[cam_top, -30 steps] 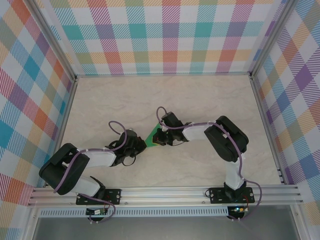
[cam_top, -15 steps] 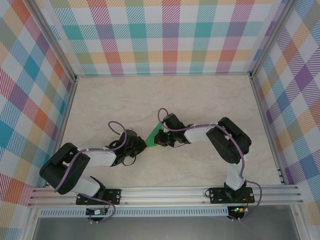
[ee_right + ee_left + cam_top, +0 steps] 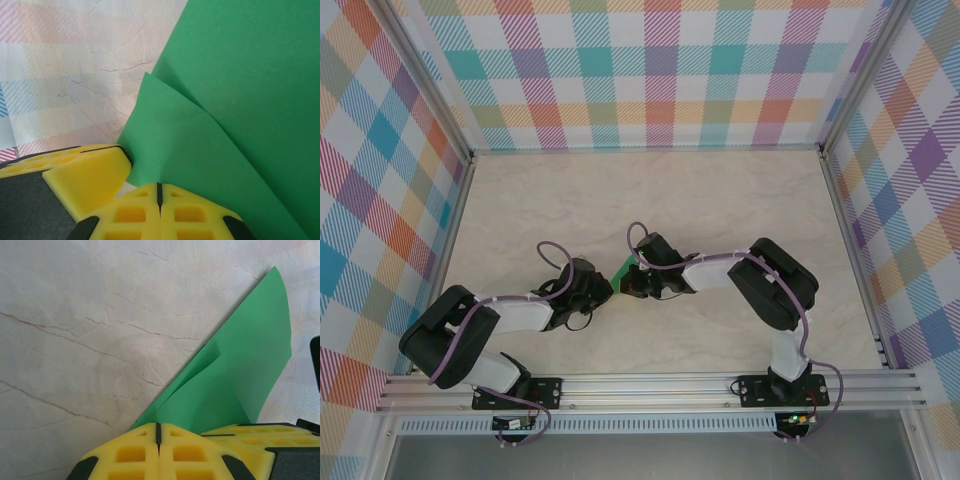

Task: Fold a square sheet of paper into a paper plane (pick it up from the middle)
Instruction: Third fold the triangle at the center of the table.

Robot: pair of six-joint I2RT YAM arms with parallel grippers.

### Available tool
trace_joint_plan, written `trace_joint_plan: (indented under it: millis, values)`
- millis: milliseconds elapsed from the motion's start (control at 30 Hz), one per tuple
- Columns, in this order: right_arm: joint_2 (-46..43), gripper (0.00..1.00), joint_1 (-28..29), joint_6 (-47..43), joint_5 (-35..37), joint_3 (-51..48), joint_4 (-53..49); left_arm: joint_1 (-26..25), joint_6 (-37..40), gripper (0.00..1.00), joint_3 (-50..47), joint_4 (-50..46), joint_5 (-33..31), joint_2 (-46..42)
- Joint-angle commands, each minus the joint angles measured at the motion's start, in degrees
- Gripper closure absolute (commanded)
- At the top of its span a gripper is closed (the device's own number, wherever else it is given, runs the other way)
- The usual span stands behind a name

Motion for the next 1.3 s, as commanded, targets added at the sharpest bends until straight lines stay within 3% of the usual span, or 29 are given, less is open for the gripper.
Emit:
trace_joint_plan:
  millis: [0, 533, 867, 933, 1100, 1267]
  values:
    - [2.0, 1.0, 0.0, 1.0, 3.5, 1.2, -3.0, 0.2, -0.6, 1.0, -0.6, -8.2, -2.5, 1.3]
    - [-4.1, 1.0, -9.9, 0.9, 9.4, -11.6, -3.7, 0.2, -1.0, 1.0, -0.7, -12.9, -2.3, 2.0]
    - [-15.2, 0.99, -12.6, -3.7, 10.0, -8.5, -13.0, 0.2, 1.1, 1.0, 4.0, -14.9, 1.5, -0.8]
    - [-17.4, 0.94, -12.7, -3.7, 9.4, -7.1, -15.8, 0.2, 2.8, 0.95, 7.2, -17.5, 2.6, -2.5]
    - [-19.2, 0.61, -13.3, -1.5, 3.1, -6.0, -17.3, 0.2, 10.1, 0.71, 15.3, -24.6, 3.4, -5.1]
    - [-18.3, 0.44, -13.3, 1.7, -3.4, -5.4, -15.2, 0.3, 18.7, 0.64, 20.9, -30.0, 2.1, -1.9]
